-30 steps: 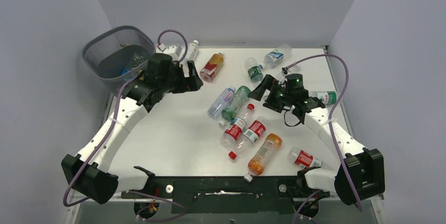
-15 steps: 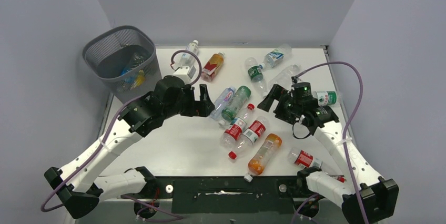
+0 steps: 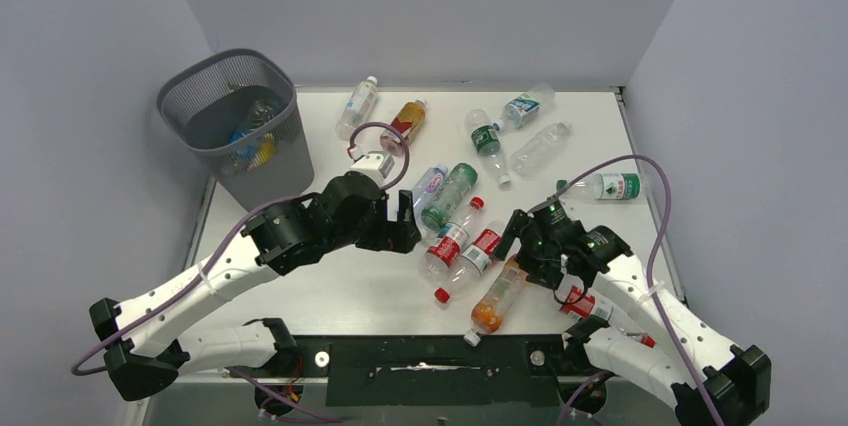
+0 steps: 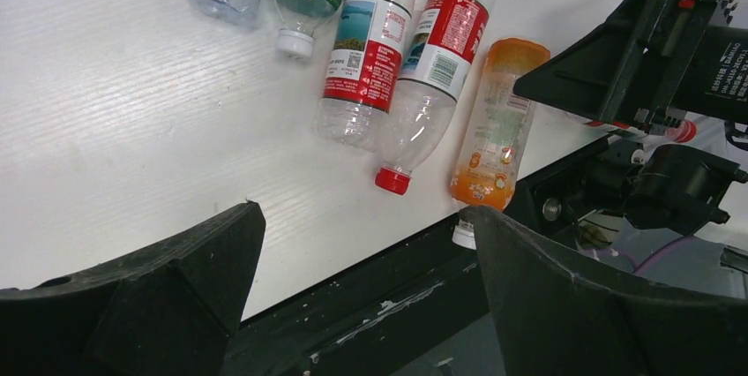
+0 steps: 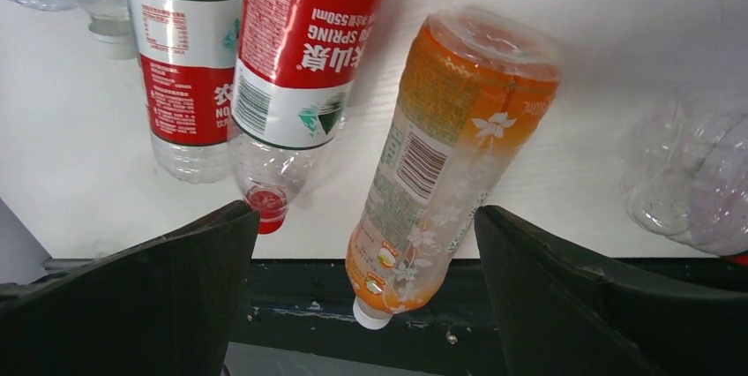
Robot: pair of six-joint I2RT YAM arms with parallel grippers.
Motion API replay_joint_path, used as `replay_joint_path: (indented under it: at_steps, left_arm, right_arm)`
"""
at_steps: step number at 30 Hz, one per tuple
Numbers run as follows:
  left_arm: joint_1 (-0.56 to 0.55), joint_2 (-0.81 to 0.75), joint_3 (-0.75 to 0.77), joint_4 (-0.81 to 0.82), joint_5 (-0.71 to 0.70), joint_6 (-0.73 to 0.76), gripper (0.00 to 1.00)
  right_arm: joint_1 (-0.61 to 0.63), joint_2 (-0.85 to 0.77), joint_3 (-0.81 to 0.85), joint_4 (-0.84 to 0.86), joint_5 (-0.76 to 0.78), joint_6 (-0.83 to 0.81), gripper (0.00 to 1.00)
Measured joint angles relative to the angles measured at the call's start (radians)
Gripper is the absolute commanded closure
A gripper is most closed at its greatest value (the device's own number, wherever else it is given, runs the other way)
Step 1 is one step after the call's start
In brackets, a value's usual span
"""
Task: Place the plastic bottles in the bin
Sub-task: Pick up the plastic bottle at the center of the board.
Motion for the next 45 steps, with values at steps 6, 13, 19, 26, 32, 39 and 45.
replay_joint_path:
  at_steps: [6, 13, 19, 26, 32, 39, 45]
  left_arm:
    - [-0.034, 0.039, 0.000, 0.005, -0.011, -0.016, 0.09]
    - [-0.043, 0.075, 0.000, 0.013, -0.011, -0.013, 0.09]
    - [-0.043, 0.075, 0.001, 0.020, -0.012, -0.002, 0.09]
    - [-0.043, 0.056, -0.013, 0.031, 0.009, 0.008, 0.09]
    - [-0.043, 0.026, -0.055, 0.041, 0.034, 0.009, 0.09]
    - [-0.043, 0.027, -0.061, 0.056, 0.082, 0.014, 0.09]
    - [-0.043, 0.039, -0.061, 0.065, 0.133, 0.016, 0.09]
  right_arm:
    - [0.045, 0.032, -0.002, -0.048, 0.029, 0.073, 0.01]
    - [0.057, 0.116, -0.003, -0.088, 0.043, 0.140, 0.02]
    - [0.057, 0.204, -0.022, -0.053, 0.041, 0.185, 0.02]
    - [0.057, 0.330, -0.037, 0.015, 0.037, 0.207, 0.07]
    - [0.057, 0.353, -0.056, 0.061, 0.039, 0.235, 0.28]
    - [0.059, 0.339, -0.070, 0.099, 0.042, 0.269, 0.54]
    - [0.085, 0.294, -0.069, 0.100, 0.064, 0.268, 0.56]
